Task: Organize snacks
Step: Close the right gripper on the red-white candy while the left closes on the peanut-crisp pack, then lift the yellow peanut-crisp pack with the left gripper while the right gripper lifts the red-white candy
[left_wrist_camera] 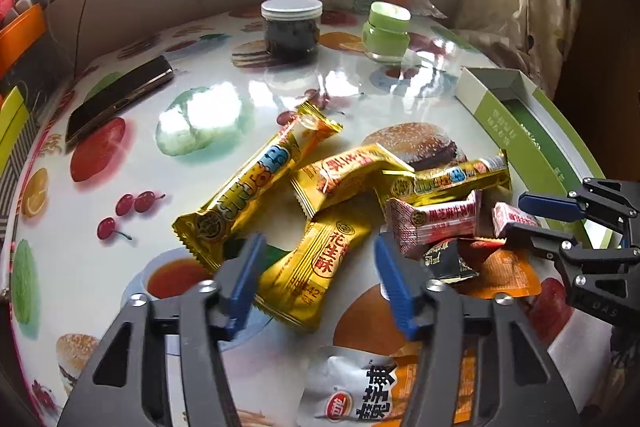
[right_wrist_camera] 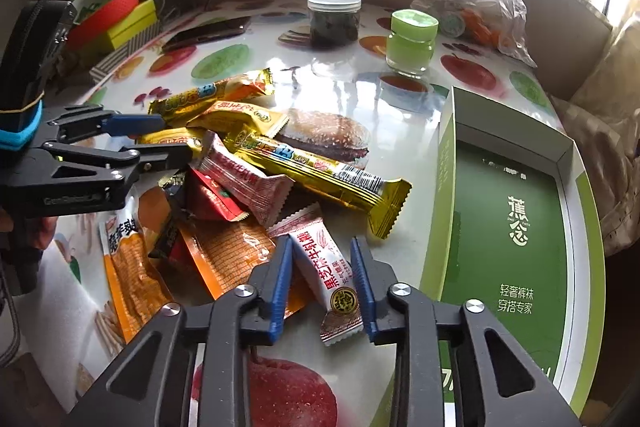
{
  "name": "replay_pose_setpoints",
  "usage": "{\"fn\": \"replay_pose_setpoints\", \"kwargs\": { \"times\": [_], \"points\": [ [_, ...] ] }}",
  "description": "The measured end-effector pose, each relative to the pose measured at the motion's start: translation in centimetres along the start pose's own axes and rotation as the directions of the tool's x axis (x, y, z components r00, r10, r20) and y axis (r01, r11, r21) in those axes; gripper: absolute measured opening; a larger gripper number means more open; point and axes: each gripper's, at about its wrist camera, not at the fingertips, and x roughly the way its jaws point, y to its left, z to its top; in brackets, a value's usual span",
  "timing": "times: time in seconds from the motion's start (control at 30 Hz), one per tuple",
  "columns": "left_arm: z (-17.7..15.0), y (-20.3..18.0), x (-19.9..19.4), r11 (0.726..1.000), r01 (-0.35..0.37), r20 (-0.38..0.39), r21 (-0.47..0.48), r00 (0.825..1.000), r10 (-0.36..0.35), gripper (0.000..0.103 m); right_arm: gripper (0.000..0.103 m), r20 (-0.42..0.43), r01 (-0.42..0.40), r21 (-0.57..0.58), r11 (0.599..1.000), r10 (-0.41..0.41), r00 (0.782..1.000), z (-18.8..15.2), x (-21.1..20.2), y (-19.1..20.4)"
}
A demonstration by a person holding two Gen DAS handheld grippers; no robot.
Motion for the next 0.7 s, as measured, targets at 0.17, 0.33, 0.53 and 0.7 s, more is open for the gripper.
{"fn": "replay_pose_setpoints", "kwargs": {
  "times": [0.17, 0.33, 0.53, 0.7],
  "points": [
    [-0.08, -0.06, 0.17, 1.000, 0.003, -0.005, 0.000, 1.000, -0.003, 0.050, 0.024, 0.003, -0.002, 0.014, 1.000, 0.002, 1.000, -0.09, -0.06, -0.19],
    [-0.31, -0.06, 0.72, 1.000, 0.004, -0.026, -0.004, 1.000, -0.004, 0.038, 0.024, 0.006, -0.003, 0.027, 1.000, 0.002, 1.000, -0.15, -0.07, -0.29],
    [-0.30, -0.13, 0.60, 1.000, 0.002, -0.019, -0.006, 1.000, -0.002, 0.027, 0.022, 0.007, 0.002, 0.033, 0.999, -0.002, 1.000, -0.26, -0.13, -0.27],
    [-0.38, -0.11, 0.27, 1.000, -0.004, -0.011, -0.021, 1.000, 0.003, 0.026, 0.020, 0.012, 0.004, 0.048, 0.999, -0.004, 1.000, -0.47, -0.39, -0.37]
  ]
}}
